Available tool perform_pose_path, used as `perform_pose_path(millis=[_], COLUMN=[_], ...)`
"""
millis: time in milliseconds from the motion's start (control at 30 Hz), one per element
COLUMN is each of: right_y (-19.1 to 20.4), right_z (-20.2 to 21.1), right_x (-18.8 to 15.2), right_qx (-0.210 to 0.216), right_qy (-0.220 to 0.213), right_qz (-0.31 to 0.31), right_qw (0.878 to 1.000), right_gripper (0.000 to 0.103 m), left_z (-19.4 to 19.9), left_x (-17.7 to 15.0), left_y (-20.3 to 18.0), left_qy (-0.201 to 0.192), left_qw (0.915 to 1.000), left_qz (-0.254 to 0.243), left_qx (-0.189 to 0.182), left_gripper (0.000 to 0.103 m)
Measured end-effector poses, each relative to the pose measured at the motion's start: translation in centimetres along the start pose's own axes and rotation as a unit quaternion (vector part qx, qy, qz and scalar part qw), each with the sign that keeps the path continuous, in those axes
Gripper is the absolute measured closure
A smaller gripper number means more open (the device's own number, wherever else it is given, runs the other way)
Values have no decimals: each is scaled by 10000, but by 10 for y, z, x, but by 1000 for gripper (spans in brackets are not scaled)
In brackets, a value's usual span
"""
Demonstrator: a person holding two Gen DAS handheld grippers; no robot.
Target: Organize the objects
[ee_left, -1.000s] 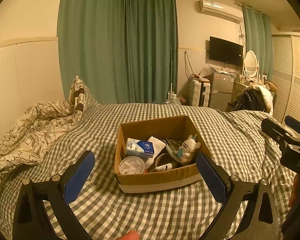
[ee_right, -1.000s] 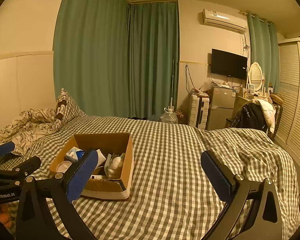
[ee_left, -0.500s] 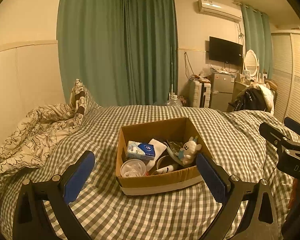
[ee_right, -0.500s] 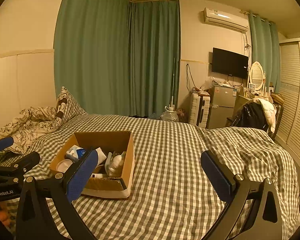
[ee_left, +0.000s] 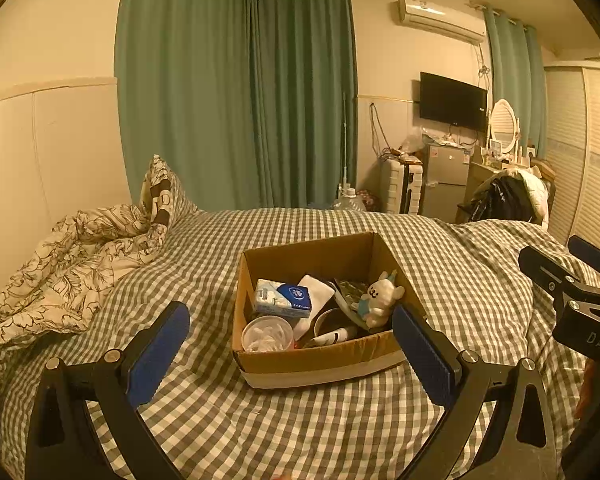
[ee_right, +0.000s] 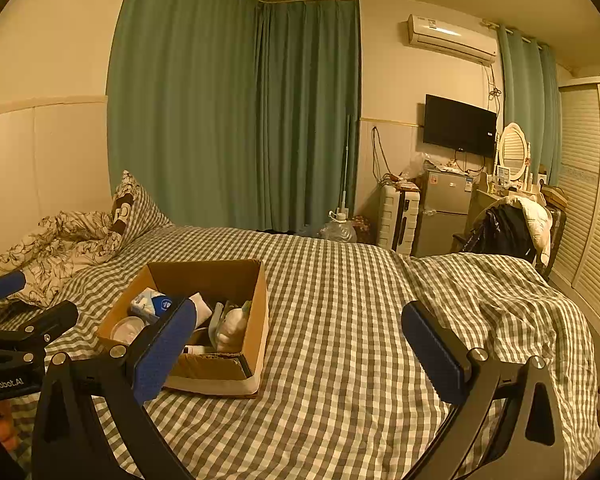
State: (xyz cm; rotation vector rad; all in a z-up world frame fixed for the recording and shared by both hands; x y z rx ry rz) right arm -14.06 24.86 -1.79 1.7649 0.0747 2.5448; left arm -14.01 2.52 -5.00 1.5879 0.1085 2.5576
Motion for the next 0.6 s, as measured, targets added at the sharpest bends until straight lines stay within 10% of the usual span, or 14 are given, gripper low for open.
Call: perform_pose_path(millis=[600], right_y=[3], right_z=[-3], right_x=[-2], right_qx=[28], right_qy=[61], right_qz=[44], right_qw=[10000], right_gripper=[0], left_z=[2], left_x=[-4], left_y=[0], left_qy=[17], left_qw=[9999], left_qz=[100], left_qx=[30], left_gripper=[0])
Point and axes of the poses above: each gripper's, at about its wrist camera, not at the fingertips, and z roughly against the way its jaws point, y to its left, x to its top, the point moved 5 cm from there along -z, roughly the way its jaws point, and after that the axes turned 6 degrees about -z, right-handed, at the moved point
